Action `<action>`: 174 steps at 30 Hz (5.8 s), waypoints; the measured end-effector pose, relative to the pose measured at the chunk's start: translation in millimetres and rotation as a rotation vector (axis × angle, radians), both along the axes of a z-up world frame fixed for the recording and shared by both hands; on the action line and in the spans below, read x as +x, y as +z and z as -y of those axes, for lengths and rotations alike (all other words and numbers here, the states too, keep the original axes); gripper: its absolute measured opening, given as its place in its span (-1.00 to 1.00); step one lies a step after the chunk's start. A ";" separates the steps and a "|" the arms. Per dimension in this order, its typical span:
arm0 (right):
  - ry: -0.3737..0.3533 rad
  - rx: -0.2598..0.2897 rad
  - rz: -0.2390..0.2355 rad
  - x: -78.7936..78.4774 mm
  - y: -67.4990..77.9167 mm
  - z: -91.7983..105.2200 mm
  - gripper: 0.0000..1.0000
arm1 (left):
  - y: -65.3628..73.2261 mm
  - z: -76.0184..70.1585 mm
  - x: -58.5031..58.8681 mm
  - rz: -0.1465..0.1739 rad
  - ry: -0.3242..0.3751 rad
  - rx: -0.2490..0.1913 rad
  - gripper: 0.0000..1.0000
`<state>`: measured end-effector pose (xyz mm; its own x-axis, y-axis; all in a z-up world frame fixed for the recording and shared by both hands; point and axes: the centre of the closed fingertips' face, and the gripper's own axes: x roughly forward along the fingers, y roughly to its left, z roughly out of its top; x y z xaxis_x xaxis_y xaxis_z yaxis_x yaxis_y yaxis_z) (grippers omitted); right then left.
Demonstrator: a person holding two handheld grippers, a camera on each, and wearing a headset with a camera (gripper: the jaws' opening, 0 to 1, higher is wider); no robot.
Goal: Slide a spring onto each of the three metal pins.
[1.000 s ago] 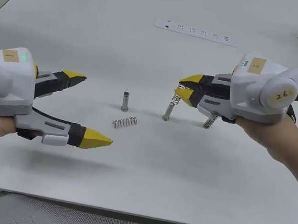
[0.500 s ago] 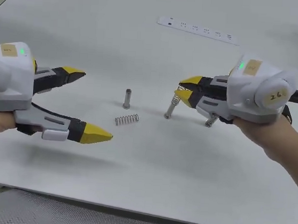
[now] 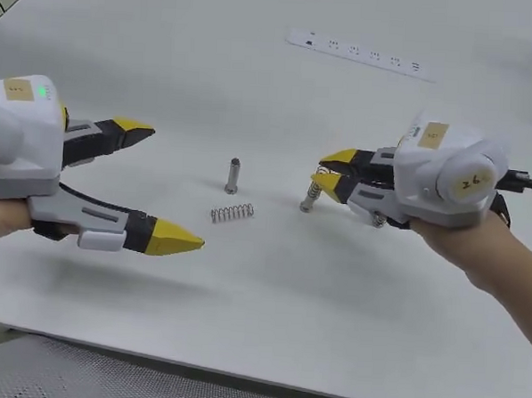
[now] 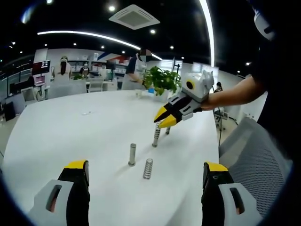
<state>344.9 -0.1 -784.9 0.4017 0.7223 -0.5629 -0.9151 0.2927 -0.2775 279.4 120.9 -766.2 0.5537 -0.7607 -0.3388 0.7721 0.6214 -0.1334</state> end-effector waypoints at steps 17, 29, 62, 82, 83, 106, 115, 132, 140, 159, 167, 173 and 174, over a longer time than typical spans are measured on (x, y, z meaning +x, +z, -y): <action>0.012 -0.049 0.013 6.9 -24.4 7.3 -0.84 | 0.7 -2.2 2.4 -0.001 0.007 0.003 0.97; -0.020 -0.045 -0.033 8.6 -23.9 8.3 -0.81 | -0.1 3.3 -0.5 -0.008 -0.011 -0.001 0.97; -0.232 0.290 -0.194 -15.4 14.4 32.7 -0.14 | 6.9 3.2 5.5 -0.007 0.004 -0.031 0.97; -0.228 0.274 -0.239 -49.0 1.0 50.4 -0.24 | 8.0 4.5 4.6 -0.009 -0.006 -0.030 0.97; -0.221 0.270 -0.238 -50.5 0.5 49.7 -0.25 | 7.3 4.8 4.0 -0.012 -0.007 -0.030 0.97; -0.013 0.158 -0.215 -56.1 4.2 -1.0 -0.44 | 2.8 -1.0 -2.4 -0.024 0.009 -0.036 0.97; 0.109 0.116 -0.183 -53.2 9.1 -40.7 -0.48 | 0.4 -1.5 -4.7 -0.029 0.012 -0.039 0.97; 0.257 -0.099 -0.190 -50.4 -33.9 -67.2 -0.61 | 0.2 7.4 -11.2 -0.040 -0.019 -0.047 0.97; 0.285 -0.161 -0.199 -47.5 -52.1 -76.5 -0.63 | -2.5 7.7 -13.5 -0.049 -0.023 -0.043 0.97; 0.317 -0.235 -0.229 -51.6 -70.0 -72.1 -0.84 | -4.2 8.5 -16.9 -0.063 -0.032 -0.039 0.97; 0.285 -0.188 -0.234 -54.1 -45.6 -58.0 -0.84 | -0.2 17.9 -17.6 -0.056 -0.057 -0.027 0.97; 0.257 -0.171 -0.226 -57.3 -27.3 -43.0 -0.85 | 7.4 33.4 -19.6 -0.042 -0.087 -0.036 0.97; 0.250 -0.167 -0.229 -57.8 -25.0 -40.1 -0.85 | 7.9 35.4 -20.1 -0.041 -0.092 -0.039 0.97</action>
<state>287.1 40.0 -809.9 0.0745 0.6728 -0.7361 -0.9964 0.0206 -0.0820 259.3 85.5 -758.3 0.4674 -0.8207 -0.3286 0.8190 0.5420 -0.1886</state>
